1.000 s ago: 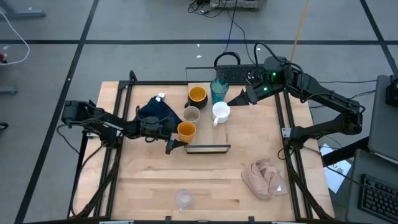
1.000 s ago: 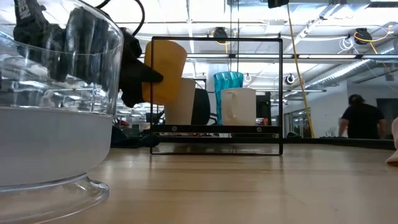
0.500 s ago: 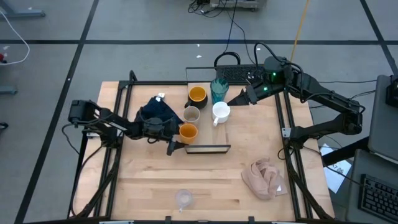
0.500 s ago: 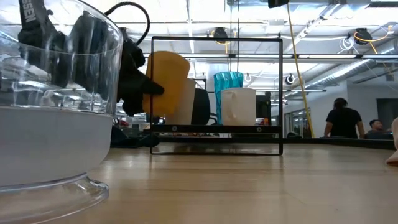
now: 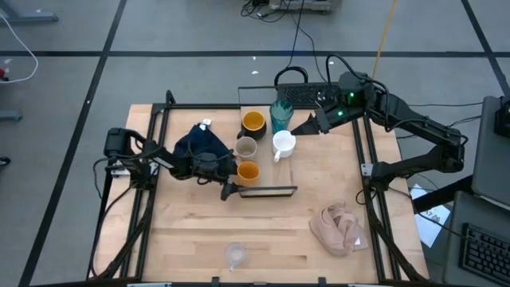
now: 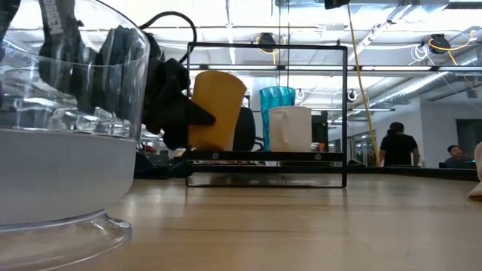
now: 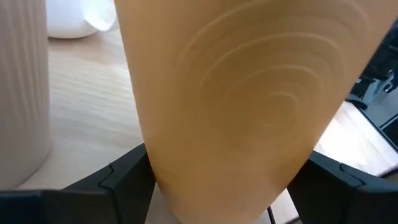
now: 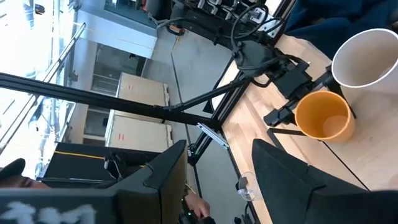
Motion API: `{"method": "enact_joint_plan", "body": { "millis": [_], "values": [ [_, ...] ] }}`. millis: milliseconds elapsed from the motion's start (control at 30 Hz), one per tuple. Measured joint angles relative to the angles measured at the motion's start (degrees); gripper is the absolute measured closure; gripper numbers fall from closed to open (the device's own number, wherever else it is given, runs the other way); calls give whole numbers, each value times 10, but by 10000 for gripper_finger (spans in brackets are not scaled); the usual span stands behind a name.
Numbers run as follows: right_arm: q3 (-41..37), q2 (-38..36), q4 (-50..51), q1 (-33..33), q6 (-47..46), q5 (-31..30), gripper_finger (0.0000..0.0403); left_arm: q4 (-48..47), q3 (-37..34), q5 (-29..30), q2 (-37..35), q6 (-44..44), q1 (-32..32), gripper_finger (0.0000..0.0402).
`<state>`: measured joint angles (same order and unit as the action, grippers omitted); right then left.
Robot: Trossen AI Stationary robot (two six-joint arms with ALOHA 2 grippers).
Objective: Stack small to large cups/mugs on shelf
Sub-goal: Put the yellow cup on the shelf
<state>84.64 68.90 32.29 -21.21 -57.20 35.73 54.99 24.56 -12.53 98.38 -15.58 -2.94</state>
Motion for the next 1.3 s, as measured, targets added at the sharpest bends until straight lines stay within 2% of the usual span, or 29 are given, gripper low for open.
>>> {"method": "enact_joint_plan", "body": {
  "millis": [733, 1100, 1300],
  "values": [
    [0, 0, -8, 3, -5, 3, 232, 18, 3, 20, 6, 1, 0, 92],
    [0, 0, -8, 3, -6, 3, 232, 17, 3, 29, 6, 35, -3, 50],
    [0, 0, -8, 3, -9, 3, 232, 17, 3, 31, 6, 30, -11, 10]
  ]
}}
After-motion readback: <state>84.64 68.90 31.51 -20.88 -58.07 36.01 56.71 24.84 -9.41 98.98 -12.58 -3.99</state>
